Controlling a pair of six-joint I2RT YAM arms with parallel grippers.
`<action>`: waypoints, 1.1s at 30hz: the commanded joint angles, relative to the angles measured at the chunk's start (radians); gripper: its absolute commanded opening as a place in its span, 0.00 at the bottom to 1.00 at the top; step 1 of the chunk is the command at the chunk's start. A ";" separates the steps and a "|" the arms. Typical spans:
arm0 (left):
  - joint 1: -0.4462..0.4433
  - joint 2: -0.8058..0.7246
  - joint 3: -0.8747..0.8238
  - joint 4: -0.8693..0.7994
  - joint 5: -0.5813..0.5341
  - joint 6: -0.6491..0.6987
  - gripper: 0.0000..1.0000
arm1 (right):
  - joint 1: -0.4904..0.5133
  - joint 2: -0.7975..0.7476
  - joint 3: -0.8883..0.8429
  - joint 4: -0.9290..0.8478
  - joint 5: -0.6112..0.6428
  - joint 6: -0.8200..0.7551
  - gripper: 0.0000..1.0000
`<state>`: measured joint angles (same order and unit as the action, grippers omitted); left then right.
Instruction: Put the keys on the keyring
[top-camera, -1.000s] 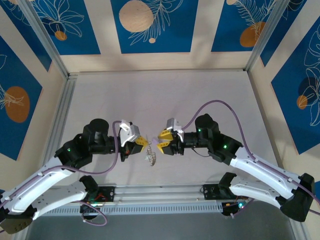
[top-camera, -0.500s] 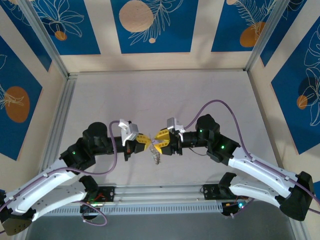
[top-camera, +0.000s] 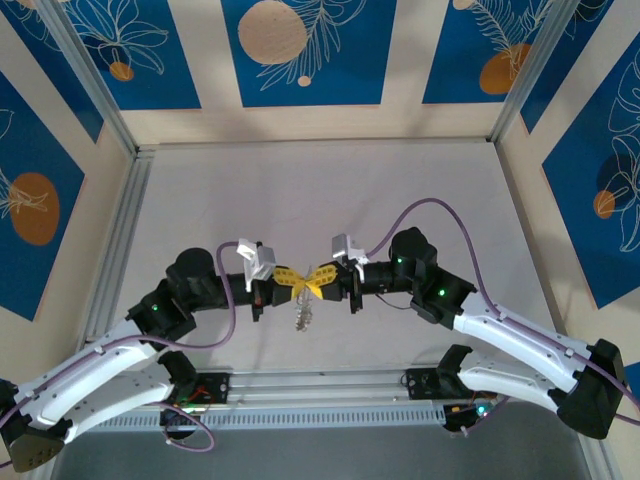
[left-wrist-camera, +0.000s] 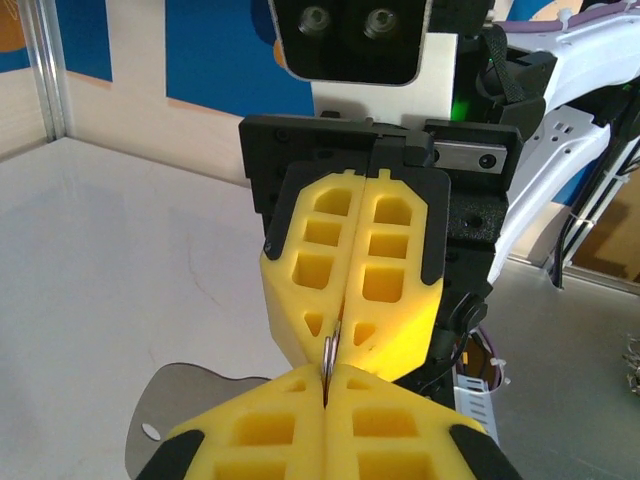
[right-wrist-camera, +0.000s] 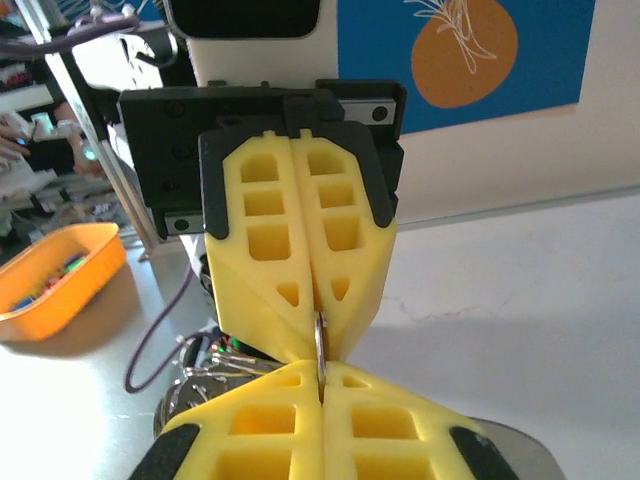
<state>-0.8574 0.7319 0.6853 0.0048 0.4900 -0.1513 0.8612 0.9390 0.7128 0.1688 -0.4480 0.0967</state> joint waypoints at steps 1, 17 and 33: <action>0.006 0.001 -0.004 0.053 0.009 0.001 0.00 | 0.003 -0.019 0.020 -0.023 0.018 -0.014 0.00; 0.006 0.003 0.214 -0.480 -0.218 0.223 0.28 | 0.084 0.158 0.436 -0.739 0.393 -0.266 0.00; 0.013 -0.046 0.190 -0.373 -0.074 0.195 0.29 | 0.135 0.365 0.866 -1.180 0.248 -0.273 0.00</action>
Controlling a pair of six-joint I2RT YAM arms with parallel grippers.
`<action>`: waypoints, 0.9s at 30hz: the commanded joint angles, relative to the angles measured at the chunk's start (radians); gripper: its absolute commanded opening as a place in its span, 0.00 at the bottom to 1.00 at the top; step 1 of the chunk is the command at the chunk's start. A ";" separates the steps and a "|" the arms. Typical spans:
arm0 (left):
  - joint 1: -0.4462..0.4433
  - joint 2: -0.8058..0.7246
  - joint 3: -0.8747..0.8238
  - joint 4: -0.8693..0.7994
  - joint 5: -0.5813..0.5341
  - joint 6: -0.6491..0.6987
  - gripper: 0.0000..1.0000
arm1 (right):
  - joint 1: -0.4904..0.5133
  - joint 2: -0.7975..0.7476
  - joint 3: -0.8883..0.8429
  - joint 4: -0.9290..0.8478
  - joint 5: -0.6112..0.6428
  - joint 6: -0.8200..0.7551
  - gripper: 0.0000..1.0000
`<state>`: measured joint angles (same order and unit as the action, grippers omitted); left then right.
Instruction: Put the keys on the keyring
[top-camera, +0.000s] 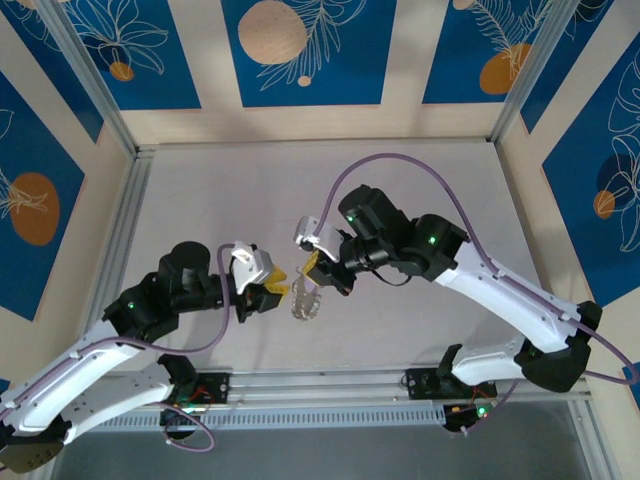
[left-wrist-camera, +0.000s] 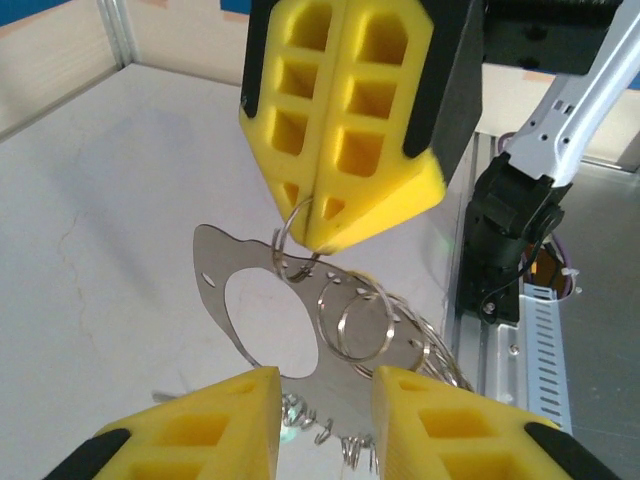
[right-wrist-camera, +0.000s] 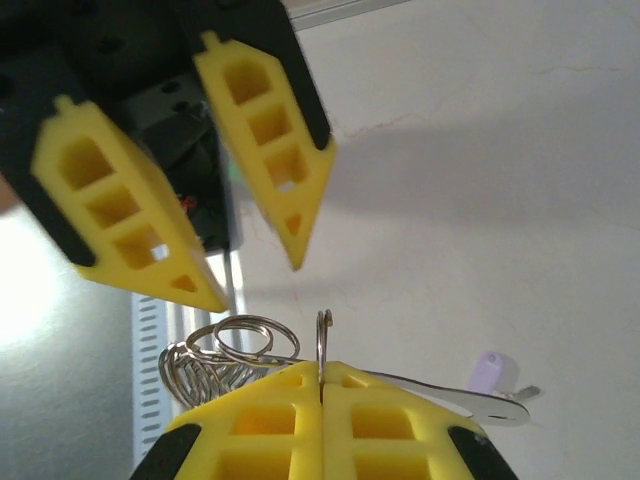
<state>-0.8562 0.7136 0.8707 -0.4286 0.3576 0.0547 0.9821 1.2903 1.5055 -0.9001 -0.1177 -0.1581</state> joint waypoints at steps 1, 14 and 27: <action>0.017 -0.038 0.000 0.073 0.070 -0.019 0.29 | 0.016 0.015 0.081 -0.119 -0.099 -0.021 0.00; 0.048 -0.087 -0.008 0.069 0.016 -0.055 0.29 | 0.007 0.224 0.323 -0.428 -0.009 -0.012 0.00; 0.049 -0.160 -0.087 0.101 -0.124 -0.085 0.29 | -0.020 0.485 0.456 -0.657 0.302 0.147 0.00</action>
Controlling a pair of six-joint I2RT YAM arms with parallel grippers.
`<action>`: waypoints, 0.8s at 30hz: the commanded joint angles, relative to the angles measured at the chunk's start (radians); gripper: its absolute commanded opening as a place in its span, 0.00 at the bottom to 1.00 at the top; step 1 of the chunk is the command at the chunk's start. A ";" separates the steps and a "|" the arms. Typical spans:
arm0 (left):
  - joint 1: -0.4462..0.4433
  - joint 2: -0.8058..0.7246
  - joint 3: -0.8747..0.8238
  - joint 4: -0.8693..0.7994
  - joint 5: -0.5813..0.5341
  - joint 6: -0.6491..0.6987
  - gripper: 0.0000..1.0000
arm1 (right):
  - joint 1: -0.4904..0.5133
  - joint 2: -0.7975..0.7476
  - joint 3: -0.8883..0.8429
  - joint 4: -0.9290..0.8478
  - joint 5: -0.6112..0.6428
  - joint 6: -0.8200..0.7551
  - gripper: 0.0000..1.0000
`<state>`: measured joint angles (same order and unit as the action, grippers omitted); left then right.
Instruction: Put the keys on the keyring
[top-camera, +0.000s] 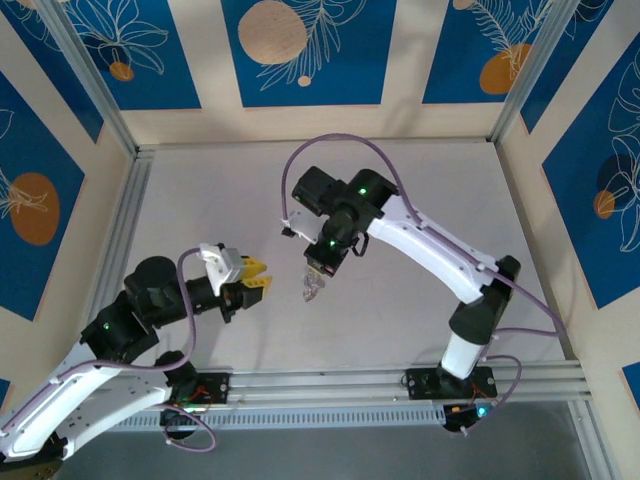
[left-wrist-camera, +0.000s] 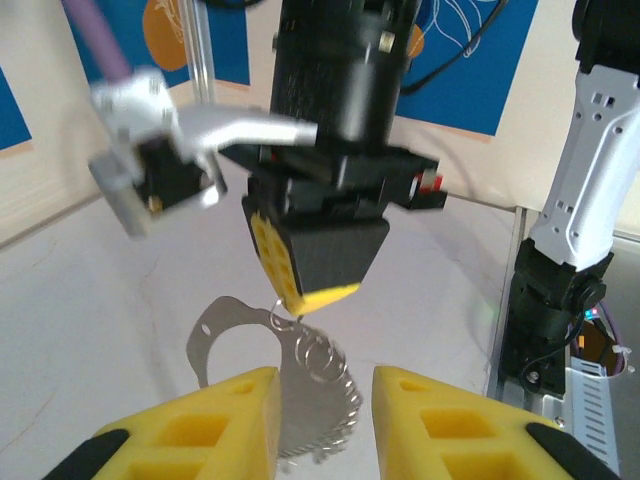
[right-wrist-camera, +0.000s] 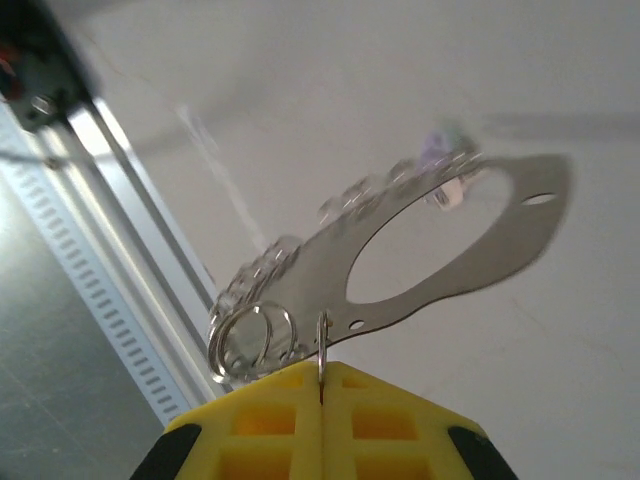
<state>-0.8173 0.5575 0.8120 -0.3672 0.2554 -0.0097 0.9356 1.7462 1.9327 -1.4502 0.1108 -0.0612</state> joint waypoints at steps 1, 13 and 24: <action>0.010 -0.004 -0.032 0.043 -0.018 -0.024 0.29 | 0.030 0.039 0.029 -0.116 0.077 0.060 0.00; 0.010 -0.011 -0.082 0.089 -0.004 -0.080 0.29 | 0.042 0.055 0.003 -0.143 0.091 0.088 0.00; 0.010 -0.013 -0.094 0.094 0.060 -0.118 0.28 | 0.052 -0.006 0.037 -0.078 -0.149 0.048 0.00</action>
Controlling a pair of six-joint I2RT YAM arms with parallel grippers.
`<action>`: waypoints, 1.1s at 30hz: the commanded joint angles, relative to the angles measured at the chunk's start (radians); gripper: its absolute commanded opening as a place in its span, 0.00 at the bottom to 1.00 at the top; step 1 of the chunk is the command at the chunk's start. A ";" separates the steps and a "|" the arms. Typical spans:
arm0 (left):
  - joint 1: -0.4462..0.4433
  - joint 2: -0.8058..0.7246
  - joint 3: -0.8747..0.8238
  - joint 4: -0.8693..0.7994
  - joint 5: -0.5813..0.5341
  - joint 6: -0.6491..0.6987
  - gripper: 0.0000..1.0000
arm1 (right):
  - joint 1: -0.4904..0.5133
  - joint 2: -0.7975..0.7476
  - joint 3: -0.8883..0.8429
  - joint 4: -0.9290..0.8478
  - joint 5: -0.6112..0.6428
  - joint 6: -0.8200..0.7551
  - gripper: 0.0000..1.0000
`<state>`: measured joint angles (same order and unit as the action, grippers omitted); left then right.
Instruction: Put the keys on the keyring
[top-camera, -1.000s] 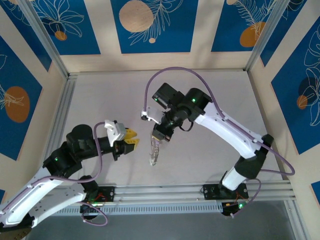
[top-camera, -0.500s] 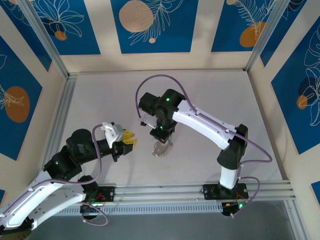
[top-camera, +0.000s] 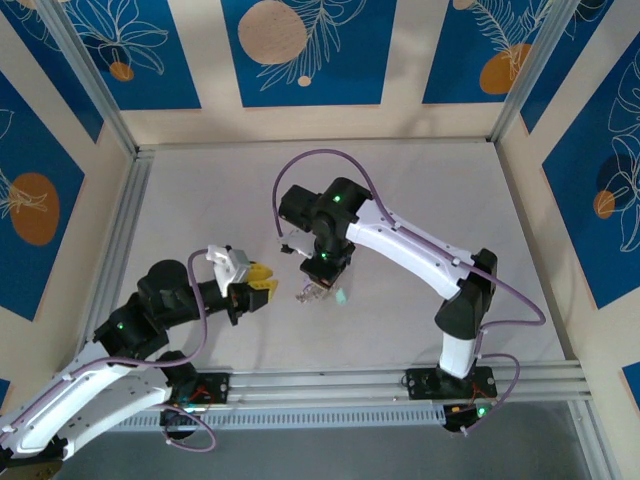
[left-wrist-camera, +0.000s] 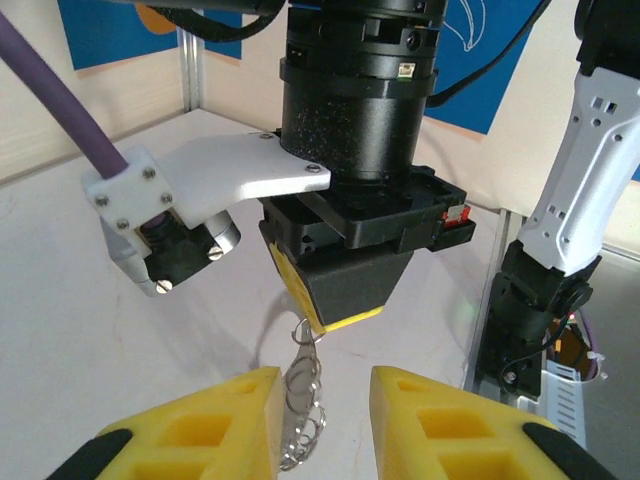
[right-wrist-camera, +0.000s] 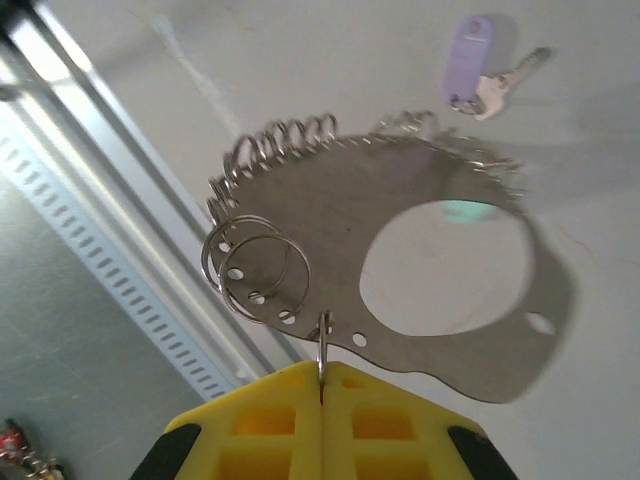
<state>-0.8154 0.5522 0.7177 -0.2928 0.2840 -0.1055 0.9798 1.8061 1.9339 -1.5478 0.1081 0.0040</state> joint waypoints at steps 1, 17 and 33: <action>0.008 -0.014 0.000 0.018 0.030 -0.026 0.28 | 0.009 -0.077 0.036 0.033 -0.177 -0.024 0.00; 0.011 0.054 0.031 0.069 0.129 -0.041 0.38 | 0.032 -0.163 0.020 0.121 -0.352 -0.156 0.00; 0.012 0.137 0.061 0.079 0.289 -0.016 0.38 | 0.029 -0.269 -0.118 0.271 -0.442 -0.286 0.00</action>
<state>-0.8108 0.6861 0.7444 -0.2584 0.5167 -0.1291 1.0065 1.5444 1.8339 -1.3266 -0.2657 -0.2485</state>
